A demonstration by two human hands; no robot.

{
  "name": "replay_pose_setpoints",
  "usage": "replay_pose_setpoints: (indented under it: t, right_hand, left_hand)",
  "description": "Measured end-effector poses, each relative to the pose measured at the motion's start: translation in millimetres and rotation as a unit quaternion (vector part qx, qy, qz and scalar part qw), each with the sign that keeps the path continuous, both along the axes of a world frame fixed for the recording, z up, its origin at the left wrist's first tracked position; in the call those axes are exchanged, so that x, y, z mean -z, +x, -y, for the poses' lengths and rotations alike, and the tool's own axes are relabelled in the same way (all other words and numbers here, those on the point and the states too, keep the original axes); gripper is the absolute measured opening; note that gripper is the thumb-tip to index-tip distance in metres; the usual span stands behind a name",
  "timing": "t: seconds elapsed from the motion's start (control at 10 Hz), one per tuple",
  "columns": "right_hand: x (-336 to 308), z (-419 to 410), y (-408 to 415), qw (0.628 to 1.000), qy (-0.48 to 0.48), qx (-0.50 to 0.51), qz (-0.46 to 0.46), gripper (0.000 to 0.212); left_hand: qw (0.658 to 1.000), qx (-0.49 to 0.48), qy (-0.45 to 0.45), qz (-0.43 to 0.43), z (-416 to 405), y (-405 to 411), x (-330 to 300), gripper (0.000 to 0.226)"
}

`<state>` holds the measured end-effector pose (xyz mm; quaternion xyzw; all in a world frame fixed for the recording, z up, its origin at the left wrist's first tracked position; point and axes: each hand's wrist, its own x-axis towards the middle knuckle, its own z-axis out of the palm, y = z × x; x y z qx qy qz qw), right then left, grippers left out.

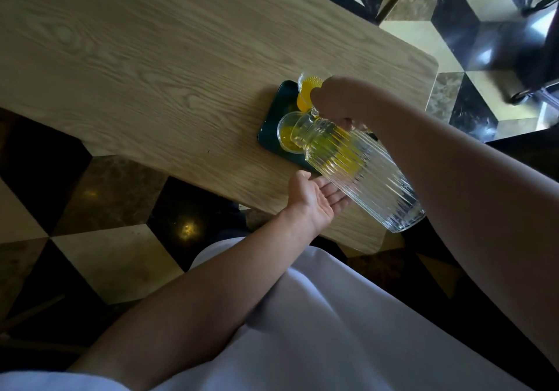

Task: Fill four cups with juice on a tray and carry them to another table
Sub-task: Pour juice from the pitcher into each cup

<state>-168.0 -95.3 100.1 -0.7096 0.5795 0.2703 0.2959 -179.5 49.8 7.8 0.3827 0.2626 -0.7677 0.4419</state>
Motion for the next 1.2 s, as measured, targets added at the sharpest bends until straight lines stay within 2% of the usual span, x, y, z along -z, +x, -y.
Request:
replay_pose_setpoints:
  t: [0.1, 0.2, 0.5, 1.2]
  right_hand:
    - [-1.5, 2.4, 4.9, 0.999, -0.009, -0.039, -0.011, 0.025]
    - [3.0, 6.6, 9.3, 0.998, -0.013, -0.067, -0.013, 0.034]
    - [11.2, 19.3, 18.9, 0.994, 0.029, -0.102, -0.037, 0.03]
    - [-3.6, 27.4, 23.1, 0.997, 0.015, -0.072, -0.028, 0.037]
  left_hand:
    - [1.0, -0.012, 0.006, -0.019, 0.9, 0.4, -2.7, 0.064]
    - [0.999, -0.024, 0.002, -0.032, 2.0, 1.6, -6.6, 0.065]
    - [0.997, -0.036, -0.005, -0.064, -1.9, 6.8, -11.4, 0.069]
    - [0.996, -0.047, -0.013, -0.075, 15.3, 9.3, -19.1, 0.068]
